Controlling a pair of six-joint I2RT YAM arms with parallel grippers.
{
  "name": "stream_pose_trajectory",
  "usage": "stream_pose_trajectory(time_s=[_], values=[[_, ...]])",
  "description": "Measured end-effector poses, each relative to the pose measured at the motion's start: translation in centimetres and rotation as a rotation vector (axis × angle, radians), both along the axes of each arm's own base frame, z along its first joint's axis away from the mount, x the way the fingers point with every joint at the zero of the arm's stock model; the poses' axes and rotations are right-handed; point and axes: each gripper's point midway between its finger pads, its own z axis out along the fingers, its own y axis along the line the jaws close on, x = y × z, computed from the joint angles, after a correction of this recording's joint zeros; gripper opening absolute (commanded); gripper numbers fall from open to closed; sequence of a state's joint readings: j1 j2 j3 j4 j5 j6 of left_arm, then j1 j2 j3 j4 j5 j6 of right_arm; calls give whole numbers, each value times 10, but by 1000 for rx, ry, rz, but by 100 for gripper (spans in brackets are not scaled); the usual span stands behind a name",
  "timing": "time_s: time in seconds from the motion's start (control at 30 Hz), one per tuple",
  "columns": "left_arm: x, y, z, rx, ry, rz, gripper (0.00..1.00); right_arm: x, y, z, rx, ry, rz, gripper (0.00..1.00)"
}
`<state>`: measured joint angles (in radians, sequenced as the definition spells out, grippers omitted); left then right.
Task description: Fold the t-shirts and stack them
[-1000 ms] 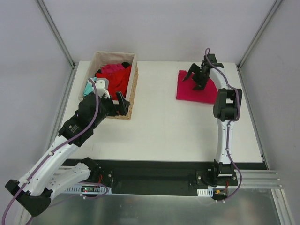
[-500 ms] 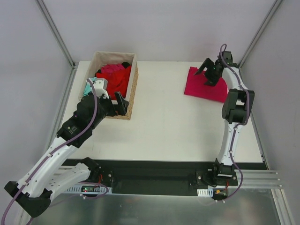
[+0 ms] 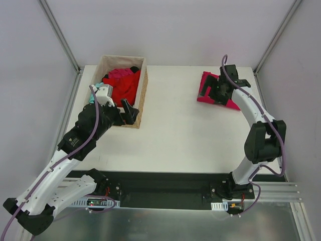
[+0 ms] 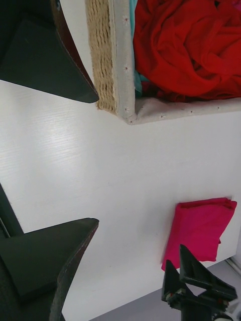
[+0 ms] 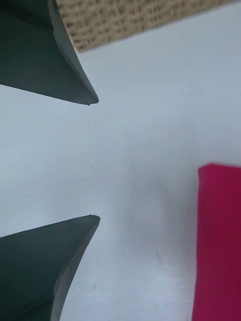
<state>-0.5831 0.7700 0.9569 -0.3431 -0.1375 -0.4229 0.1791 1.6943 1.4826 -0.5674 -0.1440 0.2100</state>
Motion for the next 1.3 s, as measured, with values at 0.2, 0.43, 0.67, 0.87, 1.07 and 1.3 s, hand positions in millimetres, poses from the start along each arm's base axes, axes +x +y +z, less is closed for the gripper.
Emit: stream_pose_trajectory(time_s=[0.2, 0.43, 0.67, 0.87, 1.07, 1.3], values=[[-2, -1, 2, -13, 1, -5, 99, -16, -41, -56, -129, 150, -104, 96], [-5, 2, 9, -23, -17, -4, 99, -24, -67, -103, -268, 275, -155, 97], [-5, 4, 8, -14, -16, 4, 99, -31, -98, -144, -345, 418, -208, 96], [-4, 8, 7, 3, -18, 24, 99, -2, -119, -147, -352, 415, -258, 96], [-2, 12, 7, 15, -24, 45, 99, 25, -135, -149, -303, 413, -291, 96], [-1, 15, 4, 35, -20, 51, 99, 47, -159, -147, -222, 445, -343, 96]])
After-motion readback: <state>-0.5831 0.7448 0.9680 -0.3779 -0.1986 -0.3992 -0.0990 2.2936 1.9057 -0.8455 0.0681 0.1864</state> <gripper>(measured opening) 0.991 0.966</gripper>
